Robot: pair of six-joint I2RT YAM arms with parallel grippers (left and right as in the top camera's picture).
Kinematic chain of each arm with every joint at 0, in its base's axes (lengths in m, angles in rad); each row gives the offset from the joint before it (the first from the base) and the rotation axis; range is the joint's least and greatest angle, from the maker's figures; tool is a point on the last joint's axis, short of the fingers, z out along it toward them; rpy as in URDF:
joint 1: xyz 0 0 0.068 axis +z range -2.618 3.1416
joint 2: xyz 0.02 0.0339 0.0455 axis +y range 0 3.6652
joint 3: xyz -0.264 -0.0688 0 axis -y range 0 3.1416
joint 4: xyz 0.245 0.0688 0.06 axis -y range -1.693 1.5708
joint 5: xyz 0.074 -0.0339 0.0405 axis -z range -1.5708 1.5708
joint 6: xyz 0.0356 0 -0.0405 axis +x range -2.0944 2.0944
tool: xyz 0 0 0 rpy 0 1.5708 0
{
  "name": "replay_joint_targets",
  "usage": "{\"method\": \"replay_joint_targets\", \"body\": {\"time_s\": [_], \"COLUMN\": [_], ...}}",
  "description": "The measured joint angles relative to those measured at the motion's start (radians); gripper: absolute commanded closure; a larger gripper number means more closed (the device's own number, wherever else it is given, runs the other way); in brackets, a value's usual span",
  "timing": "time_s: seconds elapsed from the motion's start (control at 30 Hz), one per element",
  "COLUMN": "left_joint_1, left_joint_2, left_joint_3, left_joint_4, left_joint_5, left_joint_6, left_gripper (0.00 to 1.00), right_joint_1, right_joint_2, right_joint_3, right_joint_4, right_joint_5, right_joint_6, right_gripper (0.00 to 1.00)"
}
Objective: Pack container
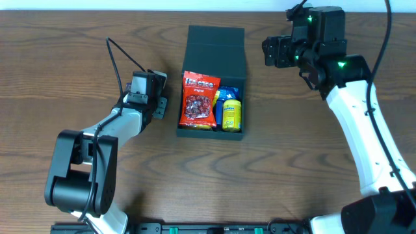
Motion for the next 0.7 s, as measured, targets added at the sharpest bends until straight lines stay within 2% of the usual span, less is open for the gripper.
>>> {"method": "replay_joint_targets", "body": {"time_s": [0.43, 0.7], "left_joint_1": [0.0, 0.0], "left_joint_2": [0.017, 0.017], "left_joint_3": [0.0, 0.0], "left_joint_4": [0.0, -0.006], "left_joint_5": [0.004, 0.015], "left_joint_6": [0.0, 0.0], "left_gripper": [0.48, 0.57], "right_joint_1": [0.0, 0.0], "right_joint_2": [0.0, 0.0], "right_joint_3": [0.0, 0.0], "right_joint_4": [0.0, -0.008], "right_joint_5": [-0.003, -0.003], "right_joint_6": [0.003, 0.004], "right_gripper": [0.14, 0.14]}}
